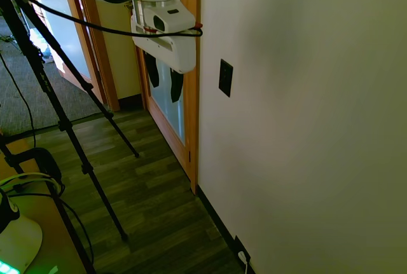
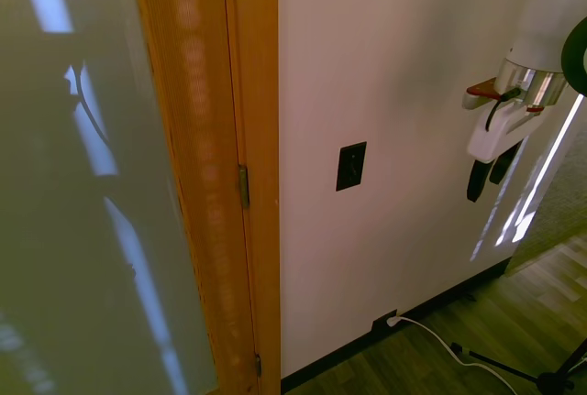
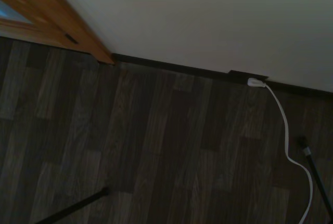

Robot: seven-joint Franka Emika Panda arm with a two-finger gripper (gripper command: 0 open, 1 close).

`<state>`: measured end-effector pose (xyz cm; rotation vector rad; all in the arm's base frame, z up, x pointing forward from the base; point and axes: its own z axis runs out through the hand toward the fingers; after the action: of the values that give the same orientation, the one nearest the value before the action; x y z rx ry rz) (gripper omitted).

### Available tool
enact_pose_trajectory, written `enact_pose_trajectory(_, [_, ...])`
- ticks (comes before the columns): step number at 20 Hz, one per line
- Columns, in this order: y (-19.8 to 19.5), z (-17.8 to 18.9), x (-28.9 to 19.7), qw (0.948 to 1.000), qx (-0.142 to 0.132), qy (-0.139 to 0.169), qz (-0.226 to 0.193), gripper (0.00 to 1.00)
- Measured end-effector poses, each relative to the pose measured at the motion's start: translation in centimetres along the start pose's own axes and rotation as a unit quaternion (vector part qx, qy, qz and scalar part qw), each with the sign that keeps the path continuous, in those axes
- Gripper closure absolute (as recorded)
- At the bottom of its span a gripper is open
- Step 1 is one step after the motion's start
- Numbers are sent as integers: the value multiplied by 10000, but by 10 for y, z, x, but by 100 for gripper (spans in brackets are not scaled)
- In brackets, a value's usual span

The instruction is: Turn on the light

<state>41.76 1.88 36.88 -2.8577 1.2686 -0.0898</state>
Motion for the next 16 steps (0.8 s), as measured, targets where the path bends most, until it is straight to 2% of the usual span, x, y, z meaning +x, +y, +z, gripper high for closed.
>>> enact_pose_trajectory(5, [-19,-2,-1,10000,64,61,-40,0])
enact_pose_trajectory(9, [-66,7,-12,9984,289,462,180,0])
enact_pose_trajectory(12, [-96,17,-9,9944,443,836,467,0])
enact_pose_trajectory(16, [-127,33,9,9865,550,1232,930,0])
